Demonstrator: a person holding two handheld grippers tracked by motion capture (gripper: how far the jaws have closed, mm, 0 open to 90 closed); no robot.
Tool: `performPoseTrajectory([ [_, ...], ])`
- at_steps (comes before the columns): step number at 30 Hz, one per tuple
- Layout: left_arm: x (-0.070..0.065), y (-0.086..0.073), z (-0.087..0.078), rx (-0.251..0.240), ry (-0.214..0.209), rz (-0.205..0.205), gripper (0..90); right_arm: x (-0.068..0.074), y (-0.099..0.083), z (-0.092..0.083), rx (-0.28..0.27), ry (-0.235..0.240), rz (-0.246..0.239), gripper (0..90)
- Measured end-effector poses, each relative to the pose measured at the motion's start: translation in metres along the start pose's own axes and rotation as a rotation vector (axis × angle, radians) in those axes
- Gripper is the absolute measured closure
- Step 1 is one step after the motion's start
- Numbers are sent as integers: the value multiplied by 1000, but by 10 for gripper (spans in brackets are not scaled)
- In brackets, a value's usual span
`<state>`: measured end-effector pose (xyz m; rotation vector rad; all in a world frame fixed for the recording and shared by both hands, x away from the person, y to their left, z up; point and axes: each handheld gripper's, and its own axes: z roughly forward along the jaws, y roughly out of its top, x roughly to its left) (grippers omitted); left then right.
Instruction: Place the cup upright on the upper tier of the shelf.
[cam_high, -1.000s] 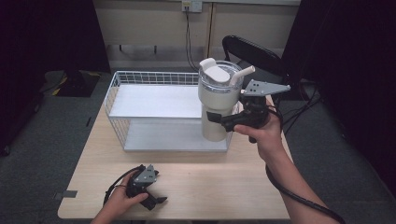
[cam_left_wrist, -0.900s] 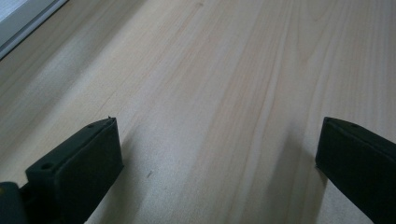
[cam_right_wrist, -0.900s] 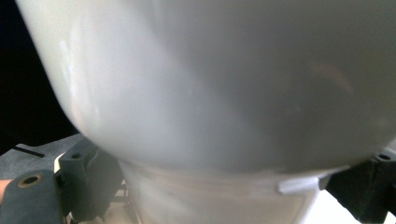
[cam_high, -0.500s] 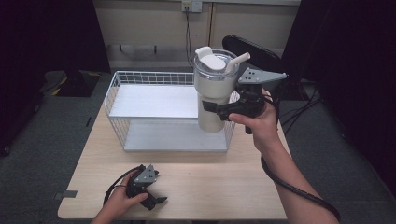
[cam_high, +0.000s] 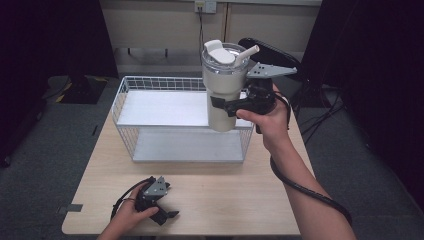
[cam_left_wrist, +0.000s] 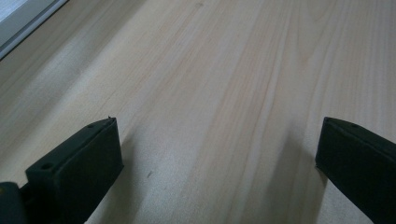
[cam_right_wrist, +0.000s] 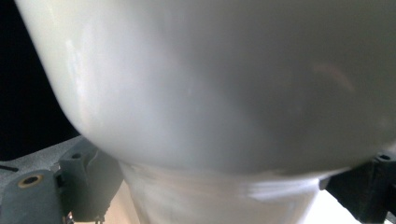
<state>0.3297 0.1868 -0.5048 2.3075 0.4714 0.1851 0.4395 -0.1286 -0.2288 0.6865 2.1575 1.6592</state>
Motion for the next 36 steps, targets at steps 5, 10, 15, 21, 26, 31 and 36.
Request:
performPoseTrajectory([
  [5,0,0,0,0,1,0,0,-2,2,8,10,-10,-1,97],
  [10,0,0,0,-1,1,-1,0,-4,4,20,9,-13,4,97],
  [15,0,0,0,-1,0,0,0,-6,5,28,-3,-21,2,97],
  [21,0,0,0,-3,1,0,0,-9,6,40,4,-28,16,97],
  [26,0,0,0,-3,1,0,0,-12,4,50,3,-31,24,97],
  [31,0,0,0,-3,1,0,0,-15,5,58,1,-39,16,97],
  [36,0,0,0,-3,1,0,0,-20,3,64,7,-53,15,97],
])
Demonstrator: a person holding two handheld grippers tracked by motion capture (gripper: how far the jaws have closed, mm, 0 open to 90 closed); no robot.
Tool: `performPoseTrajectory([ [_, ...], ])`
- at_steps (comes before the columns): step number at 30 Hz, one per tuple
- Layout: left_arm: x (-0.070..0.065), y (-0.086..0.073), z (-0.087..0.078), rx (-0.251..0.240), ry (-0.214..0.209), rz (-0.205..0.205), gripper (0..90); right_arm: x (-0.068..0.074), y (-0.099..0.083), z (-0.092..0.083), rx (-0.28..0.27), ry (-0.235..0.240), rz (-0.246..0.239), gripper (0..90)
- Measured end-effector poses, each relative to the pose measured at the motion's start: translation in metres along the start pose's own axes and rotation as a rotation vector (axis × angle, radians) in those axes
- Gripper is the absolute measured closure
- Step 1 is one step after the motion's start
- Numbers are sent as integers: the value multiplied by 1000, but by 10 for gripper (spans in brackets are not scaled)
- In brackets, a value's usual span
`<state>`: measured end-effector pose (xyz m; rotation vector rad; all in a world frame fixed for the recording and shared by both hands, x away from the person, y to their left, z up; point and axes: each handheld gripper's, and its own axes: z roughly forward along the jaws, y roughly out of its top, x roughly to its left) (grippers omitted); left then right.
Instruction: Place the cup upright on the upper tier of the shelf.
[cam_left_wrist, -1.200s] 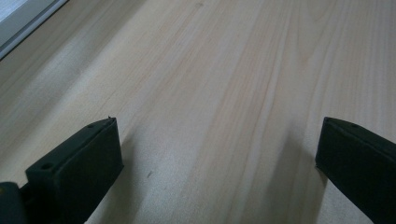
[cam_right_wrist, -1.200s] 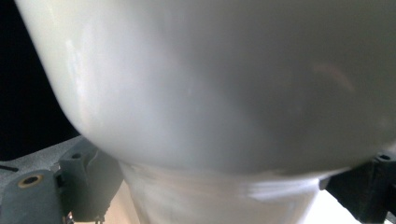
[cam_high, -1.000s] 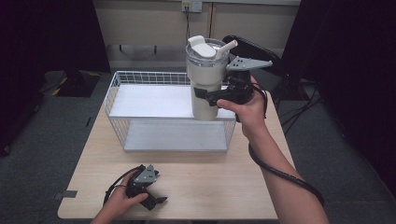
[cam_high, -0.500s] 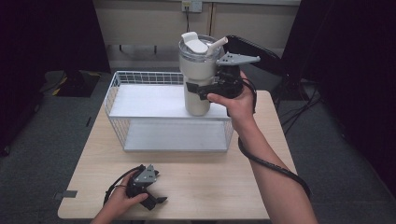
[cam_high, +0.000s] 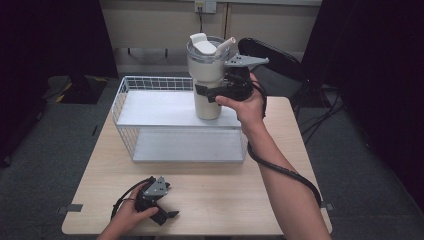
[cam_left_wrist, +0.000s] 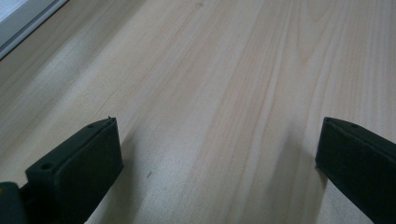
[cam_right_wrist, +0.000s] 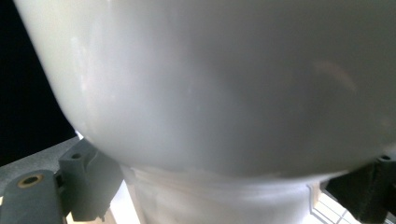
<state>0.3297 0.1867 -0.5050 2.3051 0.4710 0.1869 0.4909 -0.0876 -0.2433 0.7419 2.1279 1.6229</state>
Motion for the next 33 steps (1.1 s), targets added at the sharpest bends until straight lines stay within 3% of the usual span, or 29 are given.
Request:
performPoseTrajectory([
  [16,0,0,0,-3,0,-3,0,-6,-9,17,-13,-18,11,96],
  [33,0,0,0,1,0,-1,0,-4,-12,13,-4,-20,1,91],
])
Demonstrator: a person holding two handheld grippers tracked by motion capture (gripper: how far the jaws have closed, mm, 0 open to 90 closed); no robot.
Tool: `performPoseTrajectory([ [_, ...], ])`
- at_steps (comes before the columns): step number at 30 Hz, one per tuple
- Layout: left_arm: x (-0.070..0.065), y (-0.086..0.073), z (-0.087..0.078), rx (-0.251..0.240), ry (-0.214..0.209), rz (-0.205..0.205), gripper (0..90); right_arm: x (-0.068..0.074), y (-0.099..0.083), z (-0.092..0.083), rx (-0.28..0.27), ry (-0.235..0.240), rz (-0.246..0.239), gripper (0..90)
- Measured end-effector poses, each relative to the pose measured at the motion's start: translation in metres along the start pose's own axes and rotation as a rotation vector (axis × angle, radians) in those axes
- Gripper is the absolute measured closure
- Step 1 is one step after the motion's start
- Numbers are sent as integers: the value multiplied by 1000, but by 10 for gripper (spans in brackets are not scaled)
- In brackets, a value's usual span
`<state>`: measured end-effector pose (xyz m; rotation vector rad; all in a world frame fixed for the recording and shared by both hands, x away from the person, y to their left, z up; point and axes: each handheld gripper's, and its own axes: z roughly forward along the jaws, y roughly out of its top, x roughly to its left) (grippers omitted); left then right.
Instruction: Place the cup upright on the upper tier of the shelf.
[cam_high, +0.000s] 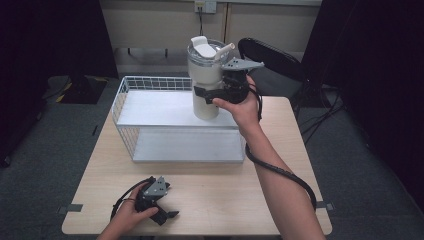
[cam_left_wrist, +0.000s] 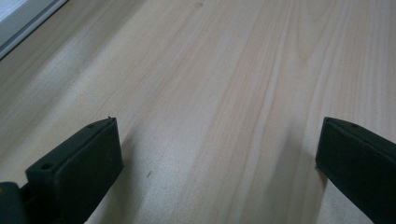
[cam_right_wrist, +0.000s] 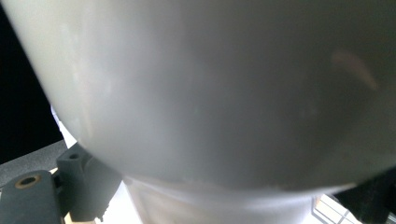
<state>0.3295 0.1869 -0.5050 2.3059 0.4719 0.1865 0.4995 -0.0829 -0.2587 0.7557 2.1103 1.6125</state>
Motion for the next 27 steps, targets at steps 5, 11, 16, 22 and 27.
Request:
performPoseTrajectory([
  [5,0,0,0,0,-1,0,0,0,0,0,0,1,2,89],
  [11,0,0,0,0,-1,0,0,0,-2,-1,2,5,16,86],
  [16,0,0,0,-3,-1,-5,0,0,-2,-1,18,-1,-3,86],
  [22,-1,-1,-1,-1,-1,-2,0,-1,-7,-1,55,0,-11,88],
  [27,-1,-2,-2,-2,-2,-1,0,-1,-10,-6,91,-4,-1,98],
])
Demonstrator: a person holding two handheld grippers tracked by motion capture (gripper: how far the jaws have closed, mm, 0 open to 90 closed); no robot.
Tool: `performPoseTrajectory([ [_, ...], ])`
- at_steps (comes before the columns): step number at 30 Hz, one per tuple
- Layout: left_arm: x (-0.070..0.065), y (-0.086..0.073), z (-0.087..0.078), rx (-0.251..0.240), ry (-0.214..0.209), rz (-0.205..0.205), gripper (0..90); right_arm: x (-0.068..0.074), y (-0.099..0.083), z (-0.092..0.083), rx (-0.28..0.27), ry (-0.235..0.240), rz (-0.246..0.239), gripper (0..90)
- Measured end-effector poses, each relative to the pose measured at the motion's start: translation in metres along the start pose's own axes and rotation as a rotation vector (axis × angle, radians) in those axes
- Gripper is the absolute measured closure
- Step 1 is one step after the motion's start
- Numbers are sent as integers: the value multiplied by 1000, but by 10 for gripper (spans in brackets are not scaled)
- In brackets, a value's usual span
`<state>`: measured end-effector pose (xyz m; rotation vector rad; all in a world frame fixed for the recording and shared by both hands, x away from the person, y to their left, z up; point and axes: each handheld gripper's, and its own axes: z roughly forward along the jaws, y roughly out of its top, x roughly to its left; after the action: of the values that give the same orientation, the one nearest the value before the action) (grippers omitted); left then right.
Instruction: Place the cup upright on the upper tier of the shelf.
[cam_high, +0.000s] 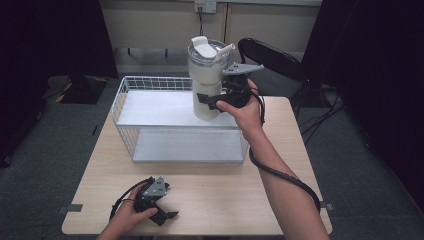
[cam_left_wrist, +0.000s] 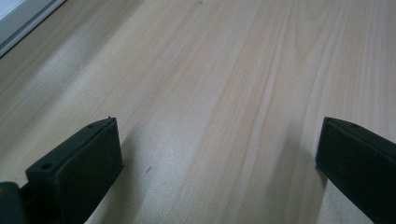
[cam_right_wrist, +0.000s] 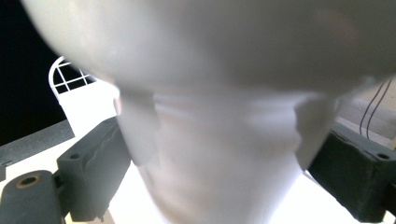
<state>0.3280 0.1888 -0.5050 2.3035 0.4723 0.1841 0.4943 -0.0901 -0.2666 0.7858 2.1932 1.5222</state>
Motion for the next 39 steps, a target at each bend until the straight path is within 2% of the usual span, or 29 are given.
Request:
performPoseTrajectory([
  [6,0,0,0,2,0,-2,0,1,-5,-4,41,-14,-17,112],
  [10,0,0,0,2,-1,-1,0,0,-8,-8,42,-2,1,126],
  [14,0,0,0,-1,-3,0,0,0,-10,-15,46,-16,-15,128],
  [22,0,-1,0,-1,-2,1,0,1,-20,-31,54,-7,-6,131],
  [27,0,-1,0,-2,-1,1,0,5,-26,-40,65,5,-11,132],
  [39,0,-1,0,-1,-3,0,0,19,-36,-59,41,59,-27,132],
])
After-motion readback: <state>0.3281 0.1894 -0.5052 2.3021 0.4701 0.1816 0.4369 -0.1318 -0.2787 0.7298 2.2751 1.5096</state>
